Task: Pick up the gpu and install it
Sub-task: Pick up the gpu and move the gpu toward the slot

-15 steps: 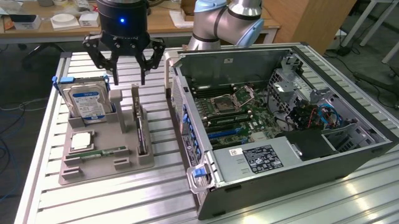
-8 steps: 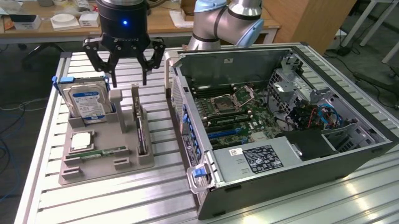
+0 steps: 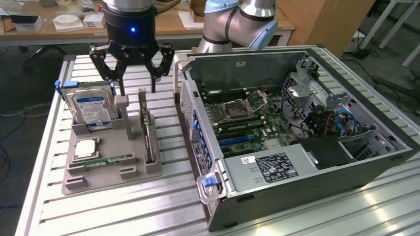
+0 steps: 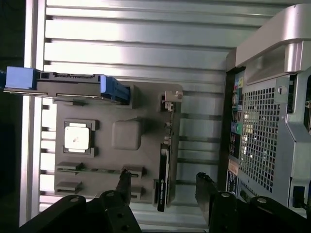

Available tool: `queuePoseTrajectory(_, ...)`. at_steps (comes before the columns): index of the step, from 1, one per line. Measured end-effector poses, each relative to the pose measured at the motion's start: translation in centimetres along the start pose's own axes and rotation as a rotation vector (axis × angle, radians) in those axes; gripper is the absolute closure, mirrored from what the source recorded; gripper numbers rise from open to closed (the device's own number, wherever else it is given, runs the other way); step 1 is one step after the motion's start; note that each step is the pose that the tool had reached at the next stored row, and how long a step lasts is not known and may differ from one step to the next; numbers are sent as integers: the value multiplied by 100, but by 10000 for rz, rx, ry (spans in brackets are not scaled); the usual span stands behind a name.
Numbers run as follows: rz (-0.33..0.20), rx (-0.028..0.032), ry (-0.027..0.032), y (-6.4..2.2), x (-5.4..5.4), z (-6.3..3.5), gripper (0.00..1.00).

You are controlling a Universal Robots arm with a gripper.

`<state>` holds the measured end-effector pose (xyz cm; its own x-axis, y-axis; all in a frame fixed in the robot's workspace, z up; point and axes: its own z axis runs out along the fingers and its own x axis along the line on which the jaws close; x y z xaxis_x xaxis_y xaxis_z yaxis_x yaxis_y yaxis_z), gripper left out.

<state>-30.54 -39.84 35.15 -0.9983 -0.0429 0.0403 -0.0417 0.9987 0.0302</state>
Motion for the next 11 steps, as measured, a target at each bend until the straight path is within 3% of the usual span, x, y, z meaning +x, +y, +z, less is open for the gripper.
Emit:
queuePoseTrajectory(1, -2, 25, -47, 0, 4, 8, 35)
queuePoseTrajectory(3, -4, 86, -213, 2, 17, 20, 35)
queuePoseTrajectory(5, 0, 103, -358, 3, 38, 36, 35)
queuePoseTrajectory(6, 36, 103, -391, 3, 38, 48, 35)
queuePoseTrajectory(11, 432, 96, -404, -3, 39, 102, 35)
